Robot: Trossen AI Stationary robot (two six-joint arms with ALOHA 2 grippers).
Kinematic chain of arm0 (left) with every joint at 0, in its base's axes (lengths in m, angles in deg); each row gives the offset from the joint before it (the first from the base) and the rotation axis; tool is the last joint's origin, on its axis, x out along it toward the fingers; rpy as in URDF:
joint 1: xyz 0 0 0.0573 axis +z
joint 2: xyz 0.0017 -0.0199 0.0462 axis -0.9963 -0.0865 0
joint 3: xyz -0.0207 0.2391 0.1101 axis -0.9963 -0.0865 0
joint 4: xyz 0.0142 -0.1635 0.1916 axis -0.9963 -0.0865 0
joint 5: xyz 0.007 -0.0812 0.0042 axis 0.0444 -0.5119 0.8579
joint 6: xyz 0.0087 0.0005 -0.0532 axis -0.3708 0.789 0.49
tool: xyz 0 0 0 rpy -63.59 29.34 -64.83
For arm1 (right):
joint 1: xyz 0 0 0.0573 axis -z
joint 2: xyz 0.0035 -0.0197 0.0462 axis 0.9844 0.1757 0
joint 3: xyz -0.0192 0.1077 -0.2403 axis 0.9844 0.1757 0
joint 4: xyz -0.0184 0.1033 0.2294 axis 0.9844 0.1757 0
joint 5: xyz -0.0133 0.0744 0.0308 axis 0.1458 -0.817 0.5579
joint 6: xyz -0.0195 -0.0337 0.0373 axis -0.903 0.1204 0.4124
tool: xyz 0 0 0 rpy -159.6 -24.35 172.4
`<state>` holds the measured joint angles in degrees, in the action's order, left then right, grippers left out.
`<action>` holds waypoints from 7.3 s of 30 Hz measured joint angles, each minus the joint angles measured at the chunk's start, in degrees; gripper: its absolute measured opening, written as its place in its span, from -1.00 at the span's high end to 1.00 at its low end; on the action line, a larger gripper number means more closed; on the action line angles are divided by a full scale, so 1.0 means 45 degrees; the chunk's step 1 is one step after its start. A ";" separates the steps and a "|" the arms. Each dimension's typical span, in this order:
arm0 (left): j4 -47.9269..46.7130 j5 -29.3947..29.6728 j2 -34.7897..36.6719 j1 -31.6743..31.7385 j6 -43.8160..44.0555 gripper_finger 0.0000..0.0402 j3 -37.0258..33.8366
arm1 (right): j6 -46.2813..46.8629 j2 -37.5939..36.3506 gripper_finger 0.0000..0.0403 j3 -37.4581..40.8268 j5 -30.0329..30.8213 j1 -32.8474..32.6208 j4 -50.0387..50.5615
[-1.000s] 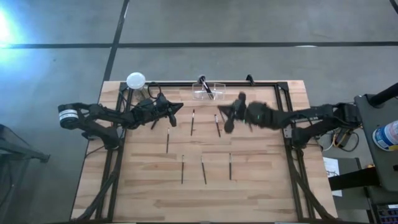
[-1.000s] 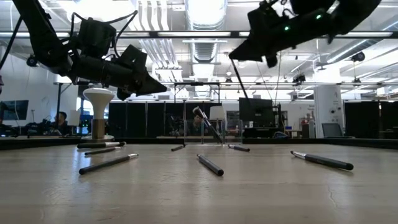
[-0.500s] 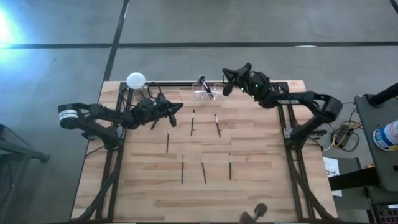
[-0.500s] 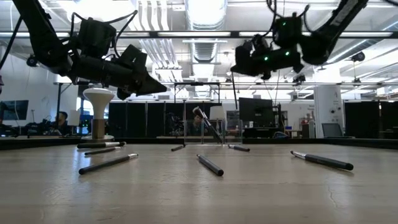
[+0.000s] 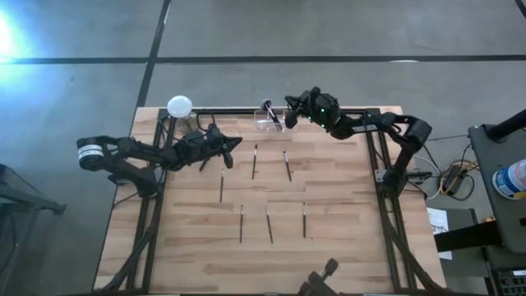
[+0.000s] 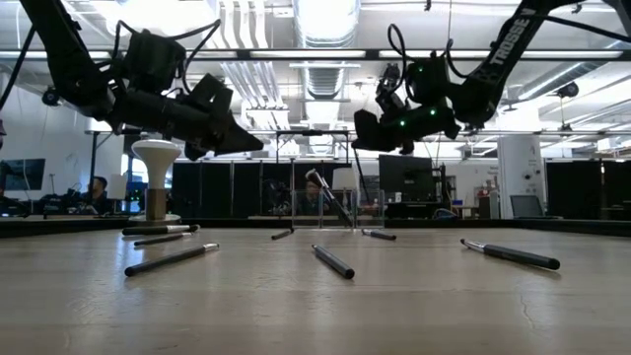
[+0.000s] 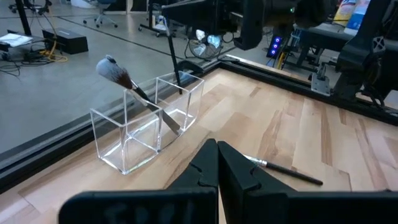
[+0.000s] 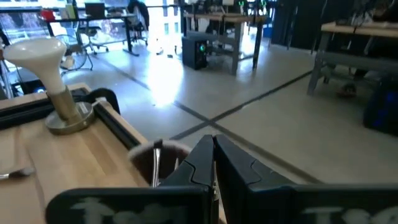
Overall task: Pick & Place Makeup Brushes
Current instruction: Put the black eyeshadow brush into the transparent organizer, then adjust the transparent organizer, then put the black eyeshadow brush into the transparent organizer
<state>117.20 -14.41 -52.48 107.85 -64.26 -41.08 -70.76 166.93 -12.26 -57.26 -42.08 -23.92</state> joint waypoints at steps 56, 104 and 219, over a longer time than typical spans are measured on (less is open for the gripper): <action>-0.0247 -0.0123 0.0000 -0.0002 0.0408 1.00 -0.0005 | -0.0357 -0.2627 0.96 0.0637 -0.0728 -0.1694 0.9604; -0.2541 -0.0720 0.0007 -0.0258 0.2047 1.00 0.0524 | 0.0857 -0.4031 0.96 0.3045 0.1044 -0.2799 0.5792; 0.4084 -0.0191 -0.5338 -0.2797 0.1775 1.00 0.4862 | 0.5501 -0.3629 0.04 0.3681 0.0658 -0.6815 0.0921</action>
<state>135.57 -15.26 -76.51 95.26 -56.27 -19.20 -46.00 150.60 4.30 -54.30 -72.74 -19.77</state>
